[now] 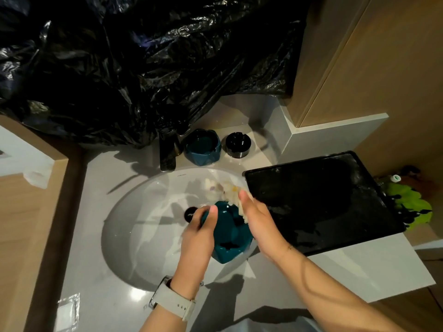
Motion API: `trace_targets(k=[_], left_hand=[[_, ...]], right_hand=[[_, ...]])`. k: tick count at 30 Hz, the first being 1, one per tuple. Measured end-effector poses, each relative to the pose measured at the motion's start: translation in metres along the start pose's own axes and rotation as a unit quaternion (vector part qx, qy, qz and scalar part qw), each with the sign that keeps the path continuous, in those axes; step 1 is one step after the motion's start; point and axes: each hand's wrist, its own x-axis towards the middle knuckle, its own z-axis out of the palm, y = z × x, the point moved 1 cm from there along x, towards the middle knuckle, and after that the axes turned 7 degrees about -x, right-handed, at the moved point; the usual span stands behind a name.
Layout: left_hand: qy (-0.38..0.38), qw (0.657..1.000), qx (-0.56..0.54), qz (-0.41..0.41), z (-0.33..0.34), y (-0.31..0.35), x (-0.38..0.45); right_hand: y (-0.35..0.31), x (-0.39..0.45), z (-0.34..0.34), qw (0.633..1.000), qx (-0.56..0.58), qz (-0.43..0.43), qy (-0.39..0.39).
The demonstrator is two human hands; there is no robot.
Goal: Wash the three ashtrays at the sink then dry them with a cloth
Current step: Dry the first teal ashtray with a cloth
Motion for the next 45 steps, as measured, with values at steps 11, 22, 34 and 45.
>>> trace_targets(k=[11, 22, 34, 45], left_hand=[[0.048, 0.994, -0.065, 0.078, -0.003, 0.004, -0.003], [0.051, 0.993, -0.045, 0.097, -0.008, -0.009, -0.007], [-0.217, 0.758, 0.444, 0.426, -0.058, 0.043, -0.002], [-0.230, 0.907, 0.258, 0.242, -0.021, 0.039, -0.009]], right_hand=[[0.002, -0.004, 0.012, 0.994, 0.095, 0.055, 0.017], [0.027, 0.005, 0.023, 0.994, 0.048, 0.095, -0.025], [-0.012, 0.048, -0.039, 0.944, -0.057, 0.251, -0.208], [-0.001, 0.042, -0.027, 0.956, 0.102, 0.206, -0.181]])
